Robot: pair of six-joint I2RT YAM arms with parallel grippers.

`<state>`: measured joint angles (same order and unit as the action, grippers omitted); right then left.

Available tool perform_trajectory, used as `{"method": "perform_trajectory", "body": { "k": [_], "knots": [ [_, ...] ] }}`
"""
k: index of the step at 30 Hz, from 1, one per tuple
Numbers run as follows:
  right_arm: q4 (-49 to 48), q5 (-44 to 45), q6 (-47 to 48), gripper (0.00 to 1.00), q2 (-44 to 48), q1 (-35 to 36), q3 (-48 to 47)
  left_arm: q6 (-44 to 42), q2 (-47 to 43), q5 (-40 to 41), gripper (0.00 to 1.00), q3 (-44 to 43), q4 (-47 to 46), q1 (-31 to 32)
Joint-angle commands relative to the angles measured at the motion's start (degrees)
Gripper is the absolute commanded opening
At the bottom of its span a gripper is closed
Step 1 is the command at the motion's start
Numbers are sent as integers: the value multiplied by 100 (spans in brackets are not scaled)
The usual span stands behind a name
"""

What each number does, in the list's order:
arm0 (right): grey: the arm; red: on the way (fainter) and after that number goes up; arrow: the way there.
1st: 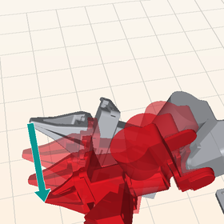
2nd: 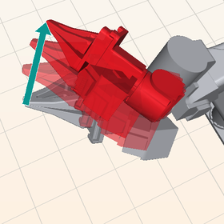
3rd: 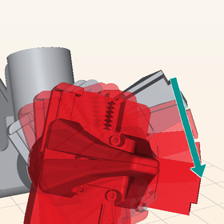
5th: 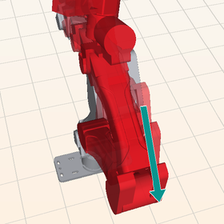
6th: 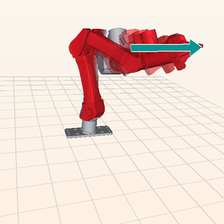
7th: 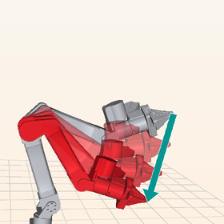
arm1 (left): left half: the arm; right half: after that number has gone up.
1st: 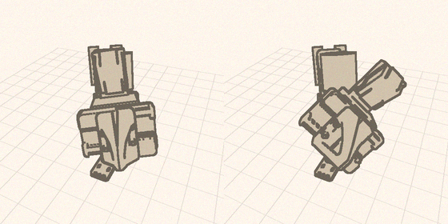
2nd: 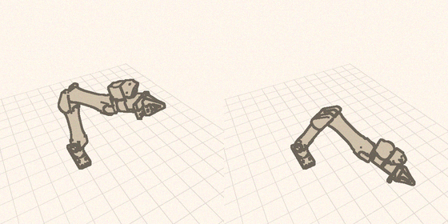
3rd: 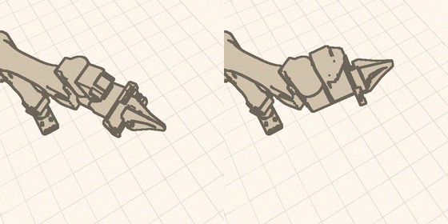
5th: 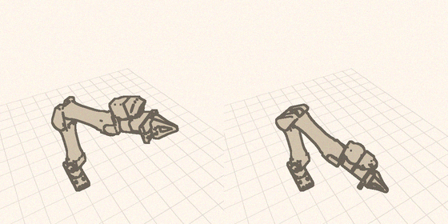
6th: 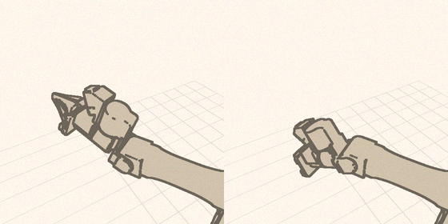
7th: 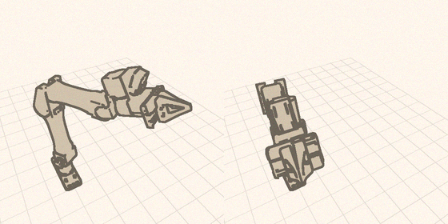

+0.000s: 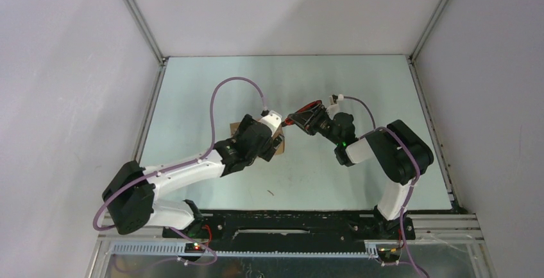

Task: Unpack the express box
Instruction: Cut the express box at the center of the board.

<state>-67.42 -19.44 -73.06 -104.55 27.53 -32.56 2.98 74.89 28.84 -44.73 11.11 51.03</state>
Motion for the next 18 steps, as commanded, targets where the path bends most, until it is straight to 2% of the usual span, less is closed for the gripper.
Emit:
{"method": "perform_trajectory", "body": {
  "k": [1,13,18],
  "knots": [
    [847,-642,517,0,-20,-31,226,352,-208,729,100,183,-120,-316],
    [1120,-825,850,0,139,330,268,361,-159,738,100,101,-136,-356],
    [938,-1011,777,0,-32,49,346,399,-220,715,100,143,-100,-366]
  ]
}}
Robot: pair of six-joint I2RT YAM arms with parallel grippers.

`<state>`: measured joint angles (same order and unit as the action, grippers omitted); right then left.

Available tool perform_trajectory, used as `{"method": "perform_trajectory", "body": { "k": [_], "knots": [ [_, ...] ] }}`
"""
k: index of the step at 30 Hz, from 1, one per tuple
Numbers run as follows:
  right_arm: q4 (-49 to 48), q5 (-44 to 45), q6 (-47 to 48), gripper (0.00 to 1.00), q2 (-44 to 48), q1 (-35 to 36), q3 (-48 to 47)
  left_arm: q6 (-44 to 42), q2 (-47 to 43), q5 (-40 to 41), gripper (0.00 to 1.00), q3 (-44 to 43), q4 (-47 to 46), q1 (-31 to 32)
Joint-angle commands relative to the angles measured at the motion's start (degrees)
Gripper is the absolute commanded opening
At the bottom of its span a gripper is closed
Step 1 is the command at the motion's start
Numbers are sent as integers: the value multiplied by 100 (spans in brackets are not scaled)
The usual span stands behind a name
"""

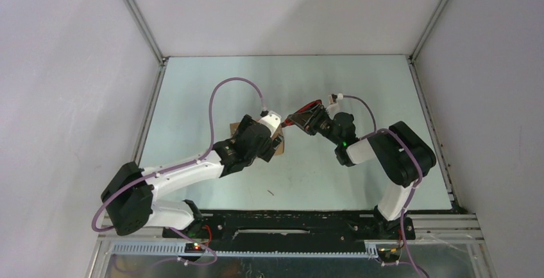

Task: Unpack the express box
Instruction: Cut the express box at the center of the board.

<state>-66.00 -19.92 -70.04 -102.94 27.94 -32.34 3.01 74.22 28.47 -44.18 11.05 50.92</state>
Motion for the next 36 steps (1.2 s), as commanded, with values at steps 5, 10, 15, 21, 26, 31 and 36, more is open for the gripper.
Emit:
{"method": "perform_trajectory", "body": {
  "k": [5,10,15,21,26,31,36],
  "knots": [
    [817,-1176,499,0,-232,-210,209,428,-214,739,100,159,-67,-360],
    [854,-1226,550,0,-232,-285,184,420,-194,723,100,177,-99,-356],
    [766,-1353,530,0,-295,-307,158,403,-182,735,100,158,-94,-356],
    [1111,-1391,686,0,-63,-38,164,463,-135,753,100,96,-126,-399],
    [1022,-1393,667,0,-124,78,249,438,-134,721,100,98,-129,-410],
    [756,-1576,491,0,-339,-167,195,339,-272,662,100,237,-220,-407],
    [1012,-1643,636,0,-294,-247,80,102,-342,652,100,303,-304,-383]
  ]
}}
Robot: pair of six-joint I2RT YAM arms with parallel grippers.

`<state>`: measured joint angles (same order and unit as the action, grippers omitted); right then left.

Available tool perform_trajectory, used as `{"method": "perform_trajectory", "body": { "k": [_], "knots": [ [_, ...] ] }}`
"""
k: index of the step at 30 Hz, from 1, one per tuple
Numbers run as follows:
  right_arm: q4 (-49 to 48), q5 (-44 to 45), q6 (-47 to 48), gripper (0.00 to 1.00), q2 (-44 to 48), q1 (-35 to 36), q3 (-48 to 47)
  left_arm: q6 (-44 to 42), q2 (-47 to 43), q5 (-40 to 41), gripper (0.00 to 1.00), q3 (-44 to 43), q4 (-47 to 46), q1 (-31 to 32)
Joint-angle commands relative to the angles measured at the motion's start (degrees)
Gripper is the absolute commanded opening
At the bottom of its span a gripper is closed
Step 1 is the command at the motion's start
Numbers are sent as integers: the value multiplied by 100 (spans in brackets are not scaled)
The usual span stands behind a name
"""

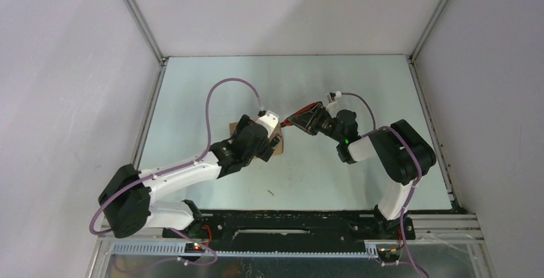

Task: Unpack the express box
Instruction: Cut the express box at the center of the board.

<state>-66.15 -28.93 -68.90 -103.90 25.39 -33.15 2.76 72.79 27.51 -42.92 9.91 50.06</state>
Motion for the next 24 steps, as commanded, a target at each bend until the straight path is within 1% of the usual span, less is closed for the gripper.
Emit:
{"method": "perform_trajectory", "body": {
  "k": [1,6,9,13,14,16,21,24],
  "knots": [
    [1031,-756,529,0,-193,-3,152,57,-238,748,100,211,-256,-279],
    [1225,-803,650,0,-104,-31,150,-235,-274,817,100,296,-471,-154],
    [1391,-816,734,0,6,-39,143,-642,-389,950,100,443,-833,4],
    [1549,-772,741,0,134,-4,119,-930,-507,892,100,438,-1051,91],
    [1594,-746,742,0,135,12,108,-1017,-559,812,100,449,-1179,118],
    [1550,-729,721,0,130,42,107,-1104,-590,572,100,382,-1129,119],
    [1602,-738,854,0,110,123,31,-1236,-514,-444,100,79,-512,111],
    [1645,-777,882,0,77,130,-43,-1320,-437,-709,100,-21,-267,109]
  ]
}}
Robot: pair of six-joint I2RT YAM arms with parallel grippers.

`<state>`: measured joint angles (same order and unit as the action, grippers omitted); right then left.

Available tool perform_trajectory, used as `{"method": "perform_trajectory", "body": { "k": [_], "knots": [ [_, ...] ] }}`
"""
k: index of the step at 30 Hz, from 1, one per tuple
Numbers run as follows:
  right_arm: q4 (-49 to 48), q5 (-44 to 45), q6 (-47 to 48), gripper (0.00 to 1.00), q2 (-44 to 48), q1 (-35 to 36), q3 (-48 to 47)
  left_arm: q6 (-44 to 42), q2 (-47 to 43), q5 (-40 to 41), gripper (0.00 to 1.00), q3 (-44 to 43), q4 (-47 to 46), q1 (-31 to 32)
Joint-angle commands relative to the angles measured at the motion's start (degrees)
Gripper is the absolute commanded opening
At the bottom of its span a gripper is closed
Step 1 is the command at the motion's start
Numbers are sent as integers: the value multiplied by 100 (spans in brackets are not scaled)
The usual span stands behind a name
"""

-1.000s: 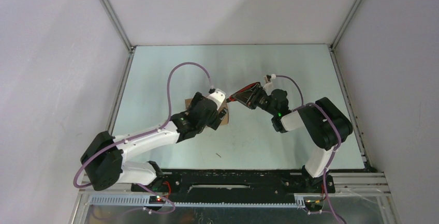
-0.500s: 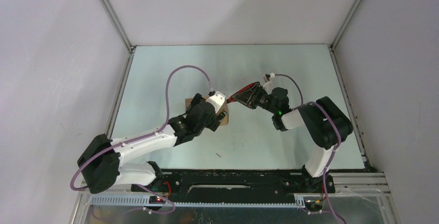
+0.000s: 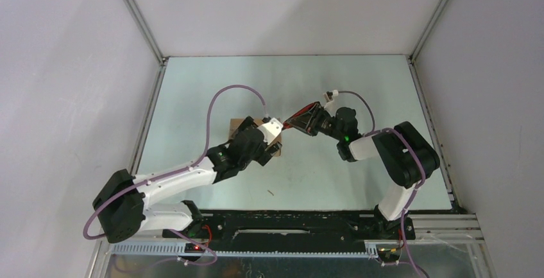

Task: Unpack the express box
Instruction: Cut the express box at the center of the board.

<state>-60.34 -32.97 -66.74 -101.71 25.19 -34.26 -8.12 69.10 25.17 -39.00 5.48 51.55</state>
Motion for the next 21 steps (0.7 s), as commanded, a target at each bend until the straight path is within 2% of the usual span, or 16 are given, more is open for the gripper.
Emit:
{"method": "perform_trajectory", "body": {
  "k": [1,9,21],
  "knots": [
    [1078,-390,670,0,-149,155,48,-245,-38,-504,100,-437,231,-40],
    [1436,-698,851,0,-98,-61,-85,-161,60,50,100,-315,224,-81],
    [2238,-923,1206,0,61,-198,-456,412,124,410,99,21,90,-244]
  ]
}}
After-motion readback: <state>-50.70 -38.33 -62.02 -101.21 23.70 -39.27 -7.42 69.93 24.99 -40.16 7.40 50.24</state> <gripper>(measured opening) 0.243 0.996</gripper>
